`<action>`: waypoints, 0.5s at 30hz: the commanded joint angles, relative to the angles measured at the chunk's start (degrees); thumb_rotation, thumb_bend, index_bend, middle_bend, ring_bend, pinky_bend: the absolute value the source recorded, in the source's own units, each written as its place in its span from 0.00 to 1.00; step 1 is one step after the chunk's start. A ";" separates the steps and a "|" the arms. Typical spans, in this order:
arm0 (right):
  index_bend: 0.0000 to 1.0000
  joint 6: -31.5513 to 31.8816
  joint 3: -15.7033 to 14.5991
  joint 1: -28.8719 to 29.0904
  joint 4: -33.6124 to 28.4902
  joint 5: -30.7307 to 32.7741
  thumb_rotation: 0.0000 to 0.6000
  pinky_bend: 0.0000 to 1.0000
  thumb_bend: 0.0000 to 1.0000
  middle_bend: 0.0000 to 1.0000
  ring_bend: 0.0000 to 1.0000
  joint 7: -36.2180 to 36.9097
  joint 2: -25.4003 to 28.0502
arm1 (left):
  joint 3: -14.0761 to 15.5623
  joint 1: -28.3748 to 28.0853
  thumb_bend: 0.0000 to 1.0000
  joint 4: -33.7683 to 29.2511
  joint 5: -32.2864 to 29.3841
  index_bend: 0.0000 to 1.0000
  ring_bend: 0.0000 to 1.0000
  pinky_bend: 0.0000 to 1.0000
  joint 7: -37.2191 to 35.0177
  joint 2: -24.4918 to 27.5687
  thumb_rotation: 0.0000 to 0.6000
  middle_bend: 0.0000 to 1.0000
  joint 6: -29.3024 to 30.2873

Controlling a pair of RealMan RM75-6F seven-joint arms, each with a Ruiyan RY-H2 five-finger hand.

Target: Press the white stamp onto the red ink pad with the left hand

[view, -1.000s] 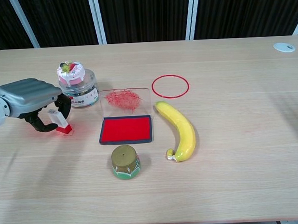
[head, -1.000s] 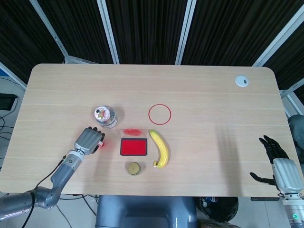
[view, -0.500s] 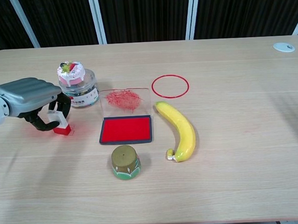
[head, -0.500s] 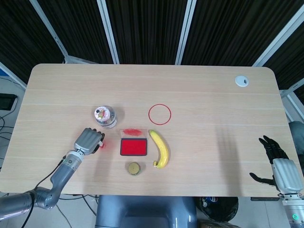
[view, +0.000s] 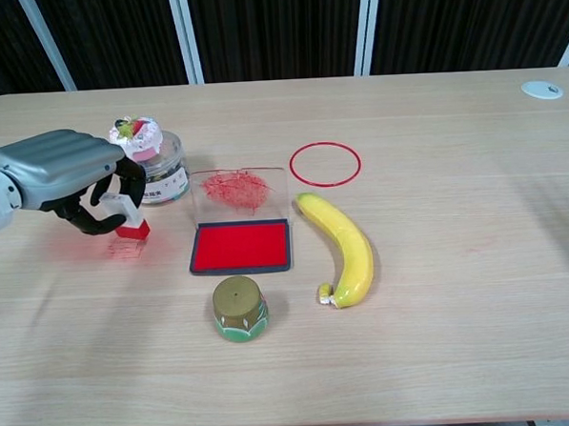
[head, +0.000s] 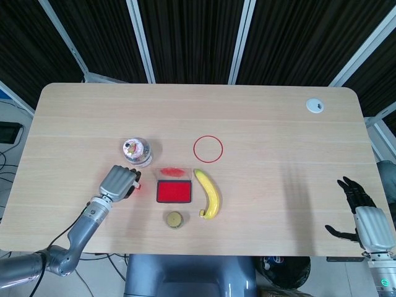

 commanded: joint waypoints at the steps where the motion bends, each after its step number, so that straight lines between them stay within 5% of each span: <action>1: 0.00 0.00 0.02 0.00 0.00 0.01 1.00 0.18 0.08 0.00 0.00 0.03 0.03 | -0.73 -0.55 0.53 -1.10 -0.32 0.70 0.56 0.62 0.83 -0.74 1.00 0.70 0.23; 15: 0.00 -0.29 0.13 0.12 0.07 0.28 1.00 0.18 0.08 0.00 0.00 0.60 0.07 | -4.20 -4.26 0.53 -5.04 -7.44 0.72 0.58 0.63 13.30 -6.53 1.00 0.72 2.01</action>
